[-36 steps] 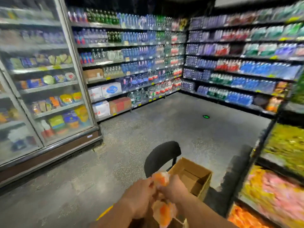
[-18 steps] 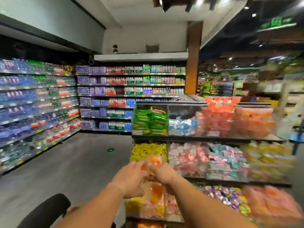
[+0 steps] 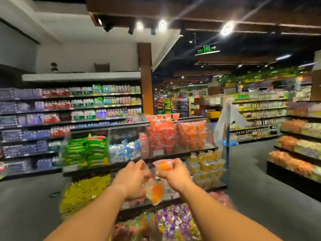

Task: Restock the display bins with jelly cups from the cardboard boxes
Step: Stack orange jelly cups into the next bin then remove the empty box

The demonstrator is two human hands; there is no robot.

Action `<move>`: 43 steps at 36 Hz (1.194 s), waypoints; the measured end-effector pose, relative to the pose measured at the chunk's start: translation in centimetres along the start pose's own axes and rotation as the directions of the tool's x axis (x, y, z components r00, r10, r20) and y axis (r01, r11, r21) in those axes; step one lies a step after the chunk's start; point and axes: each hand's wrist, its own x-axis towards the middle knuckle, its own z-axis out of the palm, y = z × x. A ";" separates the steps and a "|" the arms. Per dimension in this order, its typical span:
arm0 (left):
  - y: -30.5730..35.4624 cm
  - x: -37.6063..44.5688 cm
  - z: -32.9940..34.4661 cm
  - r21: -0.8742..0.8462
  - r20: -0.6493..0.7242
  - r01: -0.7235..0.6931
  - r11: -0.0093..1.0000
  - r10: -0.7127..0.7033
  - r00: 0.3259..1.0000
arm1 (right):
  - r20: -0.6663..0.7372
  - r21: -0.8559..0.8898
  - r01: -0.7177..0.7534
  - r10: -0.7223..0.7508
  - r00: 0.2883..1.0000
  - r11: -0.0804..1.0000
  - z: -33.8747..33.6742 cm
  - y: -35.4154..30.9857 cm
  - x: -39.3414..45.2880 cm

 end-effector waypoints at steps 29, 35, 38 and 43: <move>18.2 37.6 0.0 0.022 -0.034 0.034 0.999 -0.033 0.999 | 0.021 -0.126 0.034 -0.031 0.999 0.991 -29.0 9.6 28.4; 16.5 45.0 1.1 0.002 -0.053 0.037 0.999 -0.036 0.998 | -0.014 -0.086 0.018 -0.019 1.000 0.996 -29.8 9.8 36.5; 15.4 48.1 1.3 0.028 -0.051 0.051 0.998 -0.049 0.997 | -0.019 -0.034 -0.003 0.003 1.000 0.999 -30.3 9.6 41.2; 13.6 52.2 2.0 0.005 -0.112 0.108 0.994 -0.107 0.988 | -0.089 -0.112 -0.045 0.036 0.995 0.993 -30.1 11.0 50.1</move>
